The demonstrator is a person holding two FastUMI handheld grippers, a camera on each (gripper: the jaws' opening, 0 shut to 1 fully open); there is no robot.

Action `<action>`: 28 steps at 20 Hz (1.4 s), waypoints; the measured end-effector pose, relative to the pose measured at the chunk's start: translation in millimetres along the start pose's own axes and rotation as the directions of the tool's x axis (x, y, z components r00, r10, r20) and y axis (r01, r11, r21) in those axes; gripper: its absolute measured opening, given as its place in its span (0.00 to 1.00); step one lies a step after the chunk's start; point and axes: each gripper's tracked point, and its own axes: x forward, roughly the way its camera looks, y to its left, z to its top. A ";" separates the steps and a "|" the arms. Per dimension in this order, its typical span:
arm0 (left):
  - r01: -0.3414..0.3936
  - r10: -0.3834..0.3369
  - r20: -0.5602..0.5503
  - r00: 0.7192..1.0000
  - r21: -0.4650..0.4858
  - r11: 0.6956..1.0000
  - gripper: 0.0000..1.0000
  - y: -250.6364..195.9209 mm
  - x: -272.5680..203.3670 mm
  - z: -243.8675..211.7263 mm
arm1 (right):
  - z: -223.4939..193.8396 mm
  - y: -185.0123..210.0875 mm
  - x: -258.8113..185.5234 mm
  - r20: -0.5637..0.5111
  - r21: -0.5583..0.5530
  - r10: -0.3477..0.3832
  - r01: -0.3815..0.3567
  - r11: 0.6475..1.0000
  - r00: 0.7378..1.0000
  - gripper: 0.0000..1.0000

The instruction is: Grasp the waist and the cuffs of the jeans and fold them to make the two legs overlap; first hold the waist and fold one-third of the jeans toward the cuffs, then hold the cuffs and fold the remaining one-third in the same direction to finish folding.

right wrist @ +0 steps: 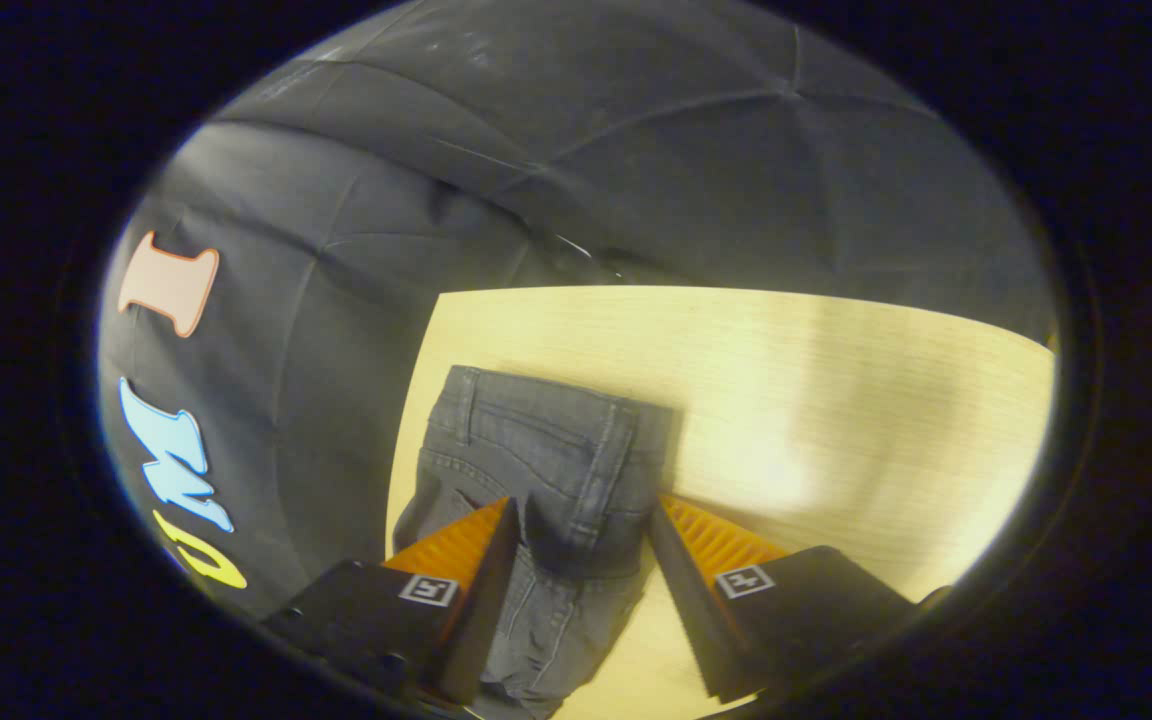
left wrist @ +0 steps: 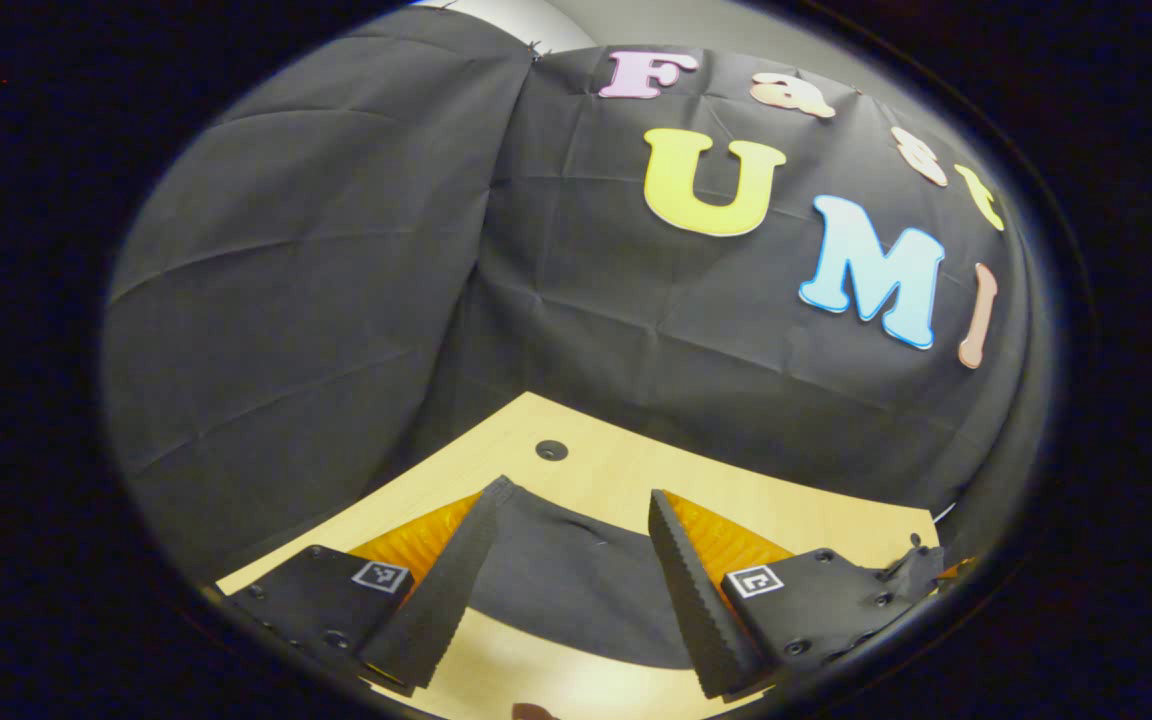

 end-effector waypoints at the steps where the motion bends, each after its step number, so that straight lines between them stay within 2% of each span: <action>1: 0.007 -0.007 0.014 1.000 0.012 1.000 1.00 -3.3 -6.9 -0.6 | 1.5 -0.4 2.7 0.000 -0.002 0.010 -0.010 1.000 1.000 0.70; 3: 0.015 -0.018 0.042 0.999 0.055 0.998 0.99 -7.9 -17.2 -3.3 | 1.3 -10.5 5.6 0.004 0.002 0.011 -0.011 1.000 1.000 0.58; 5: 0.021 -0.025 0.041 0.999 0.095 0.995 0.99 -10.8 -20.7 -7.6 | 1.7 -10.3 -1.5 0.003 0.026 0.039 -0.039 0.999 0.999 0.24; 6: 0.028 -0.033 0.043 0.999 0.111 0.993 0.99 -12.7 -24.6 -9.8 | 2.2 -9.4 -5.1 0.007 0.025 0.041 -0.042 0.999 0.999 0.13; 8: 0.047 -0.054 0.050 0.997 0.129 0.991 0.99 -20.0 -33.0 -7.6 | 1.6 0.3 -21.7 0.036 -0.038 0.058 -0.057 0.998 0.998 0.07; 11: 0.085 -0.093 0.051 0.994 0.146 0.986 0.99 -33.1 -46.9 -2.2 | 5.5 16.0 -50.8 0.088 -0.118 0.097 -0.087 0.989 0.991 0.06; 15: 0.133 -0.146 0.069 0.987 0.171 0.976 0.99 -44.1 -67.8 7.0 | 17.3 42.6 -86.2 0.144 -0.162 0.167 -0.144 0.976 0.975 0.06; 19: 0.181 -0.194 0.075 0.978 0.156 0.971 0.99 -55.5 -82.8 6.9 | 26.5 68.4 -136.0 0.204 -0.245 0.294 -0.242 0.939 0.934 0.05; 22: 0.217 -0.229 0.075 0.971 0.135 0.967 0.98 -68.0 -91.5 3.8 | 5.2 94.3 -195.2 0.214 -0.357 0.410 -0.319 0.878 0.887 0.06; 24: 0.237 -0.247 0.069 0.967 0.123 0.964 0.99 -73.3 -93.2 1.8 | -25.7 124.6 -213.9 0.202 -0.453 0.472 -0.345 0.822 0.858 0.05; 27: 0.248 -0.255 0.064 0.965 0.107 0.963 0.99 -71.7 -94.1 -2.0 | -90.4 175.0 -221.3 0.164 -0.615 0.543 -0.345 0.709 0.823 0.05; 28: 0.250 -0.256 0.063 0.964 0.098 0.963 0.99 -69.3 -93.7 -3.7 | -111.5 186.1 -221.0 0.146 -0.659 0.558 -0.341 0.671 0.817 0.10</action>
